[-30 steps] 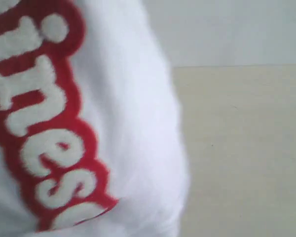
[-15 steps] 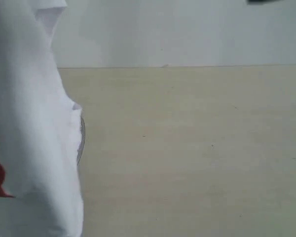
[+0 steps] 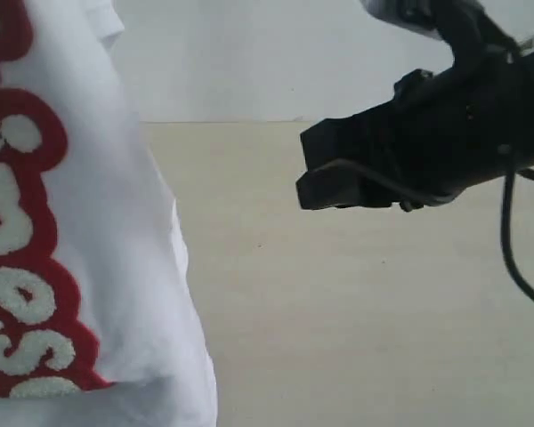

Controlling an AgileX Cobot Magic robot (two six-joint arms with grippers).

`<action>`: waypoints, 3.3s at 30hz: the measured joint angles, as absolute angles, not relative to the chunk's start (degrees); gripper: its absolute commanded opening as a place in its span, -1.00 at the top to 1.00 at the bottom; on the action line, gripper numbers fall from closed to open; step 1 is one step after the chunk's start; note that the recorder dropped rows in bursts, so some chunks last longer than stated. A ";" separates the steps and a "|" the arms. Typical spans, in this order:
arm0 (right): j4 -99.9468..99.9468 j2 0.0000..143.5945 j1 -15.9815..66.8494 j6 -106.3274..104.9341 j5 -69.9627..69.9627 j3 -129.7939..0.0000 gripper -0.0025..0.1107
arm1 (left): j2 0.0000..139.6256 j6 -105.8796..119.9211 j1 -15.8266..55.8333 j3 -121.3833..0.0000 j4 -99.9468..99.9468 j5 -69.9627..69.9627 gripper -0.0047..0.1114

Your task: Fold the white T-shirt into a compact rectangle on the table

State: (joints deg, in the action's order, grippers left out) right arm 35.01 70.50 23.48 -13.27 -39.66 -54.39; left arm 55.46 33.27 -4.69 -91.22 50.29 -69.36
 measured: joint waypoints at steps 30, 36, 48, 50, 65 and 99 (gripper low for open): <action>96.26 117.45 9.57 -89.47 -69.10 -54.24 0.00 | 58.35 47.55 -3.97 -91.22 43.17 -70.28 0.84; 97.97 120.48 9.57 -93.39 -69.10 -54.24 0.00 | 63.39 50.97 -3.97 -91.22 54.29 -69.80 0.84; 99.48 123.21 10.00 -96.69 -69.18 -54.24 0.00 | 67.27 50.58 -3.97 -96.90 61.34 -70.34 0.84; 99.48 123.32 11.23 -97.72 -69.18 -54.24 0.00 | 67.27 49.55 -3.97 -97.80 60.85 -70.38 0.84; 98.75 120.54 11.99 -98.71 -69.18 -62.53 0.06 | 67.27 47.90 -3.97 -97.89 58.07 -70.65 0.84; 89.31 115.73 10.38 -99.40 -69.36 -68.39 -0.06 | 67.27 47.08 -3.49 -97.89 57.65 -70.65 0.84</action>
State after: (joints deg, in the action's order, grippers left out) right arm 89.31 115.73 10.38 -99.40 -69.36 -68.39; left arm 67.27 47.08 -3.49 -97.89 57.65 -70.65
